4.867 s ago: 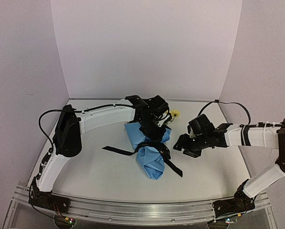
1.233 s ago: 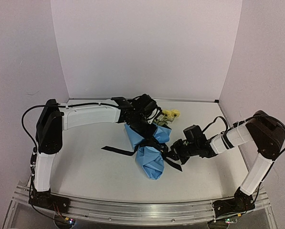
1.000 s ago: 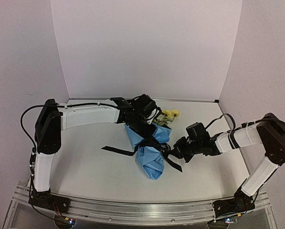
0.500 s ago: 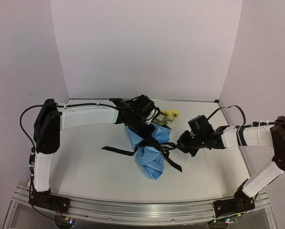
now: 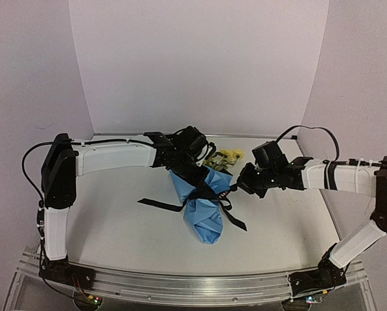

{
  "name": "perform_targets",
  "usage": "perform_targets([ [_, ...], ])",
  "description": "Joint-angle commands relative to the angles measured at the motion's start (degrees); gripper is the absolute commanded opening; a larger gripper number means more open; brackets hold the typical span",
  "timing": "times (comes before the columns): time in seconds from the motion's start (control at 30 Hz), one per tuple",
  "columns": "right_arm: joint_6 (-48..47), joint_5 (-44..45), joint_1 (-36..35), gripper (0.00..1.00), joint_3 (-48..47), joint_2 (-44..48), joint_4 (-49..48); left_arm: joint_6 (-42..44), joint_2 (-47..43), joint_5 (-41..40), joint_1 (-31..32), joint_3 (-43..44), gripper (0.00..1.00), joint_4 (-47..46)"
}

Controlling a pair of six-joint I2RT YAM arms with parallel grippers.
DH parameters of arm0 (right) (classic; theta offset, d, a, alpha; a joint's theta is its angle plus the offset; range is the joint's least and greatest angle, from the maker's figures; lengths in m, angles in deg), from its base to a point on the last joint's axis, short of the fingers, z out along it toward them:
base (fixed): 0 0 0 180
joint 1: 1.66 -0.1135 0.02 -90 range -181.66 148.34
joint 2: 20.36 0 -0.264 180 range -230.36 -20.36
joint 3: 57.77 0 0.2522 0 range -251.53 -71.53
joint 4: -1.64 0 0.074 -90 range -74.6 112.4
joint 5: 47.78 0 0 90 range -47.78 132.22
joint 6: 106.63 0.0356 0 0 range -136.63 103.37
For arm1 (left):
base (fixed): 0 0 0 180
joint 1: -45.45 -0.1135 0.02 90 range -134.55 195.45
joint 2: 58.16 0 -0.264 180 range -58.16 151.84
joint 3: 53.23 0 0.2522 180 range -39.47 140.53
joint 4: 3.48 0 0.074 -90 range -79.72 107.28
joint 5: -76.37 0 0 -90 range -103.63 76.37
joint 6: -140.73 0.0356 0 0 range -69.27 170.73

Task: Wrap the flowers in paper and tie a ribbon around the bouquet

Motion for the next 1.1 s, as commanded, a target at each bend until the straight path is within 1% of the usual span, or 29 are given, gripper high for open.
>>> perform_targets([
  [0.0,-4.8,3.2,-1.6,0.0,-6.0,-1.3,3.2,-0.6,-3.8,0.0,-0.5,-1.3,0.0,-2.4],
  [0.3,-8.2,3.1,-3.0,0.0,-13.7,-6.1,6.2,-1.4,-5.2,0.6,-1.3,-4.0,0.0,-4.1],
  [0.43,-10.0,3.8,-4.9,0.0,-17.3,-7.8,8.8,-1.8,-5.8,0.8,-1.7,-5.0,0.0,-4.7],
  [0.87,-12.7,4.7,-7.5,0.0,-24.4,-9.5,12.2,-3.1,-8.9,1.9,-3.3,-10.0,0.0,-8.0],
  [1.07,-13.3,4.2,-7.6,0.0,-28.4,-13.7,14.4,-3.5,-9.8,2.1,-3.7,-11.7,0.0,-9.1],
])
